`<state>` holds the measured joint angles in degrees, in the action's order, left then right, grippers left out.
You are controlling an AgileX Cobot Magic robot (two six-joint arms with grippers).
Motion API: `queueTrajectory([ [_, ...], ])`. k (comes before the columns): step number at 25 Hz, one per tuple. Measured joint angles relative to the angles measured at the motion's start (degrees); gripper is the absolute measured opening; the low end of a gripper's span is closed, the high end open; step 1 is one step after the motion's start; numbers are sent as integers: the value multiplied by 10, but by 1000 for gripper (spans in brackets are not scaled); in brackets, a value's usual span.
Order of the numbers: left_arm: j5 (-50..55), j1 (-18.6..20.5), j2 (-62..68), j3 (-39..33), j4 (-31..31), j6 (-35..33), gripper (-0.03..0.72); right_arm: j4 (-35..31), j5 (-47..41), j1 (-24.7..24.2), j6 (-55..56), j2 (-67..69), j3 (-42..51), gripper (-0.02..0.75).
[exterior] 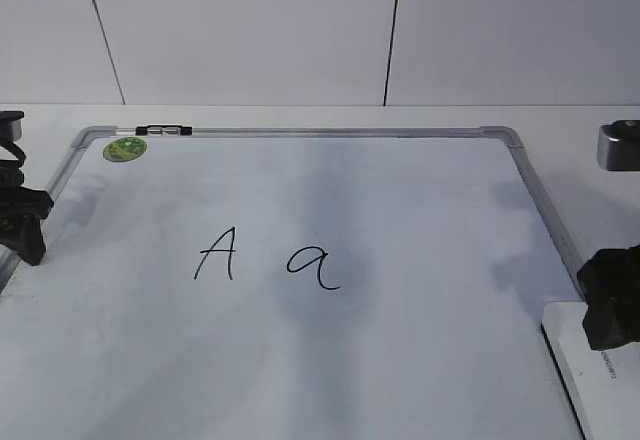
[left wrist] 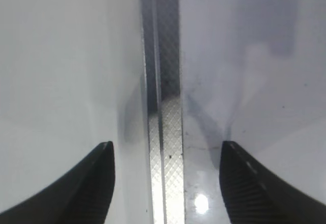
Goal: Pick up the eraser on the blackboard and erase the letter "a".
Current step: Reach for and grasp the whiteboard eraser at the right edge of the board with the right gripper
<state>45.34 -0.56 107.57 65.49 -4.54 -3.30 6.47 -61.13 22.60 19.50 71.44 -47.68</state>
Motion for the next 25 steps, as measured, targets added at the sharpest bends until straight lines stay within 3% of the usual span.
queueTrajectory([
  [25,26,0,11,5,-9,1,346,0,0,0,0,0,0,592],
])
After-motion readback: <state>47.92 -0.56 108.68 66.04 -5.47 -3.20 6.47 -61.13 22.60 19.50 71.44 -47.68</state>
